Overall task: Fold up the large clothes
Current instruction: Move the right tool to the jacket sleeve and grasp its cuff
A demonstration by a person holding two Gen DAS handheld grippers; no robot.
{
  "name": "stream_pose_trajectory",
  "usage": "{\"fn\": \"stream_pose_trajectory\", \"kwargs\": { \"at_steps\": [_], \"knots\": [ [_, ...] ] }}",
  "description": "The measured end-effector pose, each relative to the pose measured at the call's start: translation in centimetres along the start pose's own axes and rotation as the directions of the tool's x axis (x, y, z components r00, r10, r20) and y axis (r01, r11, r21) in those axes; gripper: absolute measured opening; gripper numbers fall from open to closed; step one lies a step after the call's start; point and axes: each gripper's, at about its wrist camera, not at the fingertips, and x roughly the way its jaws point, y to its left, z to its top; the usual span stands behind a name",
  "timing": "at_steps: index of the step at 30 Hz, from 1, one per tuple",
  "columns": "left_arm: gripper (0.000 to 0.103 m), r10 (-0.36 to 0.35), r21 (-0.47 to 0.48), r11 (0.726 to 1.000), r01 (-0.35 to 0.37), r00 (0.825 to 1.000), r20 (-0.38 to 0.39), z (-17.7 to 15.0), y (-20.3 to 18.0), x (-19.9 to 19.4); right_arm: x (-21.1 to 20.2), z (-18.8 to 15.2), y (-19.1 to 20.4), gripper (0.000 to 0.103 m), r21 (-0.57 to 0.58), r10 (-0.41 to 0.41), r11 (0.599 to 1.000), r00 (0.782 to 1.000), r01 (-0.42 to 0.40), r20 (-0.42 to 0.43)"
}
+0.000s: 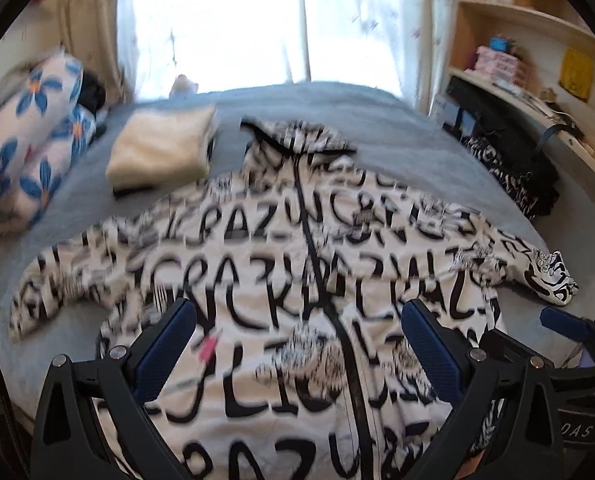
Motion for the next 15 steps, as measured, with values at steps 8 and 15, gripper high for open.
{"fn": "stream_pose_trajectory", "kwargs": {
  "at_steps": [8,15],
  "knots": [
    [0.102,-0.024,0.080,0.997,0.020,0.998,0.050,3.8,-3.5,-0.6,-1.0,4.0,-4.4,0.103,-0.008,-0.052,0.999,0.996,0.052,0.077],
    [0.102,-0.085,0.100,0.992,0.076,0.993,0.087,6.0,-6.9,0.1,-3.8,6.1,-8.0,0.103,0.009,-0.107,0.994,0.964,0.108,0.244]
  ]
}}
